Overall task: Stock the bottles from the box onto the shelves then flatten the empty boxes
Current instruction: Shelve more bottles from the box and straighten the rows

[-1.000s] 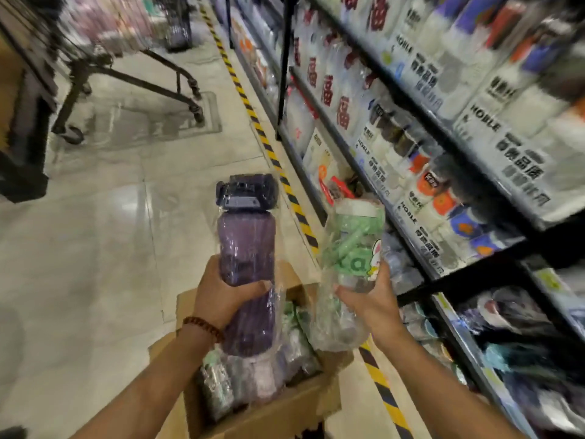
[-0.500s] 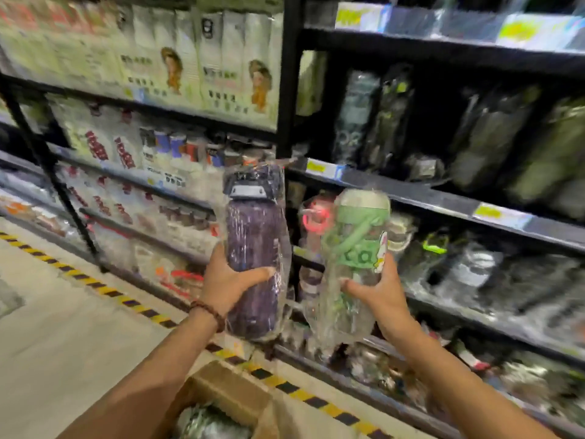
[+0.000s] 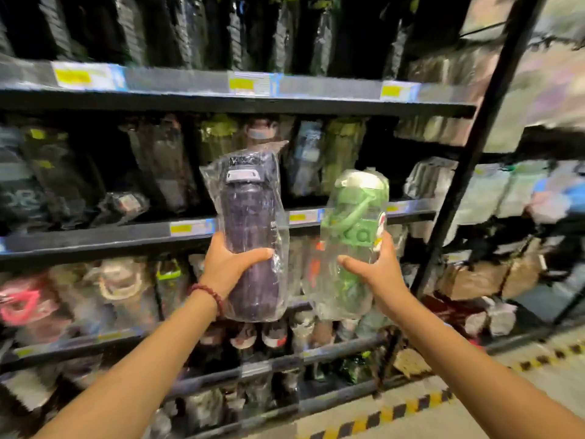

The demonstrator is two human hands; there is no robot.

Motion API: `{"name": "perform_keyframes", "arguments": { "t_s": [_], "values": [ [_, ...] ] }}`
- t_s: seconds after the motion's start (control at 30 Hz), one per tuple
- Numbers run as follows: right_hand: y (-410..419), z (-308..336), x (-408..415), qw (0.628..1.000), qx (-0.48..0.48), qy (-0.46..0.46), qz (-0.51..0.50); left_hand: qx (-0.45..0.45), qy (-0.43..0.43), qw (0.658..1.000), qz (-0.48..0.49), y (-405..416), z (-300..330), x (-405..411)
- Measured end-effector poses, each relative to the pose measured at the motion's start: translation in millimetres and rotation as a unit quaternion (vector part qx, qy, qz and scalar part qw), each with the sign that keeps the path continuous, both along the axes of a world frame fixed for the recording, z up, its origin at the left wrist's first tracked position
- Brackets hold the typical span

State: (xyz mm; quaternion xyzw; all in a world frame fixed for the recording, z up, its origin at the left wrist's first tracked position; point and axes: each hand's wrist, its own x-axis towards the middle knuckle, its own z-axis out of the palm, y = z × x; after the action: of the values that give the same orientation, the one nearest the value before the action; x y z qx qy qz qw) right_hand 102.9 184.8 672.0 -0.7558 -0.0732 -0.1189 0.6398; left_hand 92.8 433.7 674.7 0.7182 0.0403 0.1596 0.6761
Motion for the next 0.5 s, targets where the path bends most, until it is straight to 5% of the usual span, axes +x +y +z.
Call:
{"name": "perform_keyframes", "arguments": {
  "t_s": [0.27, 0.5],
  "values": [
    [-173, 2, 36, 0.993, 0.001, 0.027, -0.117, -0.008, 0.022, 0.99, -0.136, -182, 14, 79],
    [-217, -11, 91, 0.989, 0.007, 0.048, -0.139, -0.004, 0.059, 0.981, -0.185, -238, 12, 147]
  ]
}}
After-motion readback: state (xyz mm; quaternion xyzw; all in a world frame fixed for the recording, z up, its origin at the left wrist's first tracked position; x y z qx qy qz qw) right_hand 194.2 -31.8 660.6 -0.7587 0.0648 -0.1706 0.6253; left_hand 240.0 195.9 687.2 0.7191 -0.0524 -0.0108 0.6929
